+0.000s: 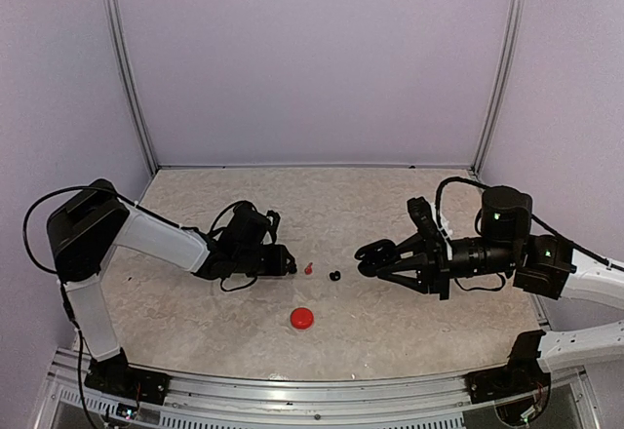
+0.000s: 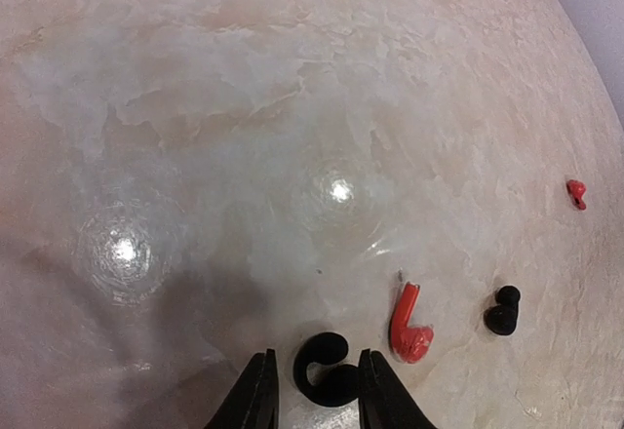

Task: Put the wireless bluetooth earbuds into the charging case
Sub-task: Pick up the right earbud from the center of the board.

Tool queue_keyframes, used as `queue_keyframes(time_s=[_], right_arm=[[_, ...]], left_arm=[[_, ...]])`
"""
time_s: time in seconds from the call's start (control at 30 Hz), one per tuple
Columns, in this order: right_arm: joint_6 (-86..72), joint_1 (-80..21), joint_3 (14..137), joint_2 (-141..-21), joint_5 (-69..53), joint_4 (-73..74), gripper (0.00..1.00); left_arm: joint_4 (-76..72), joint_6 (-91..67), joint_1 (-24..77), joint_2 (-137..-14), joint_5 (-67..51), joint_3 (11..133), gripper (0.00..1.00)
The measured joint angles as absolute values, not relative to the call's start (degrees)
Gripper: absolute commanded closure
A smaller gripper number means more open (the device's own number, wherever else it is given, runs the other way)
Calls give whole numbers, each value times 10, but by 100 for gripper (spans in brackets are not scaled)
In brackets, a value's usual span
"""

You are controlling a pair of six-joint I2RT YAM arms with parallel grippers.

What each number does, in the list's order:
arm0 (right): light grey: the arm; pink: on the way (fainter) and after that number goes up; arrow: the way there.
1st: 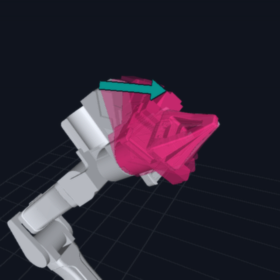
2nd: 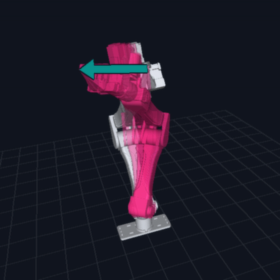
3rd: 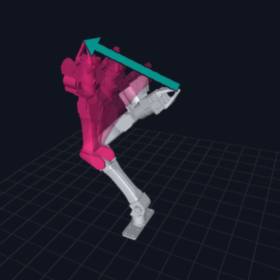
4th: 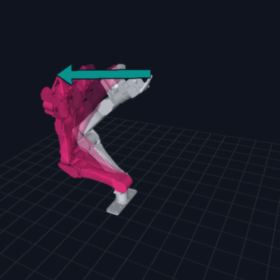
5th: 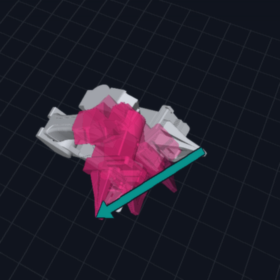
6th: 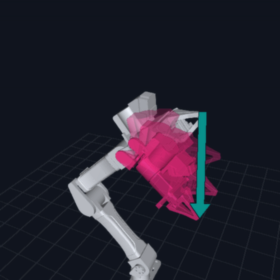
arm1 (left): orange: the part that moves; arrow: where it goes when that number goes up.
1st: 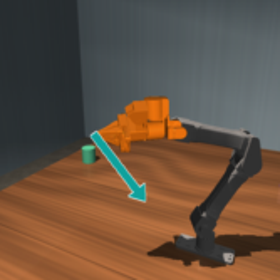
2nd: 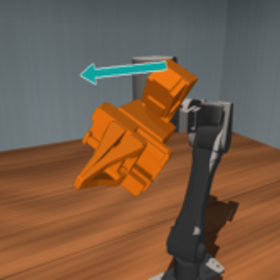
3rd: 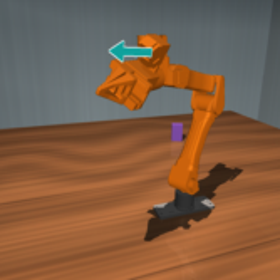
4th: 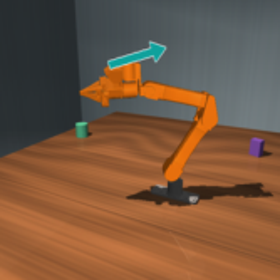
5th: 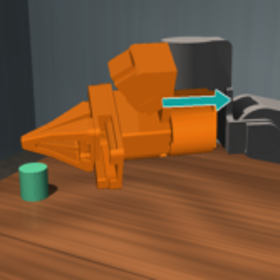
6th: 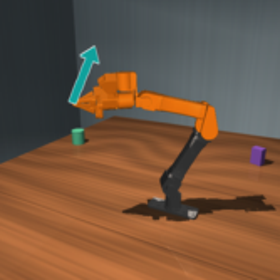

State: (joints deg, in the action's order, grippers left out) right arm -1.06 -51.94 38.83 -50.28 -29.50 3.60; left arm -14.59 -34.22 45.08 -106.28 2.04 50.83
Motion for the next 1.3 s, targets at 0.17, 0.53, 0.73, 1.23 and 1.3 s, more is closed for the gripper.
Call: queue_keyframes(time_s=[0.17,0.53,0.73,1.23,1.3], right_arm=[[-10,-519,388,-496,-293,36,100],[-10,-519,388,-495,-293,37,100],[-10,-519,388,-495,-293,37,100],[-10,-519,388,-495,-291,51,100],[-10,-519,388,-495,-290,52,100]], left_arm=[[-130,-343,466,-1075,35,520,71],[-122,-345,470,-1063,69,510,71],[-121,-345,470,-1058,78,510,71],[-105,-343,488,-1106,71,561,77],[-104,-343,490,-1108,69,565,79]])
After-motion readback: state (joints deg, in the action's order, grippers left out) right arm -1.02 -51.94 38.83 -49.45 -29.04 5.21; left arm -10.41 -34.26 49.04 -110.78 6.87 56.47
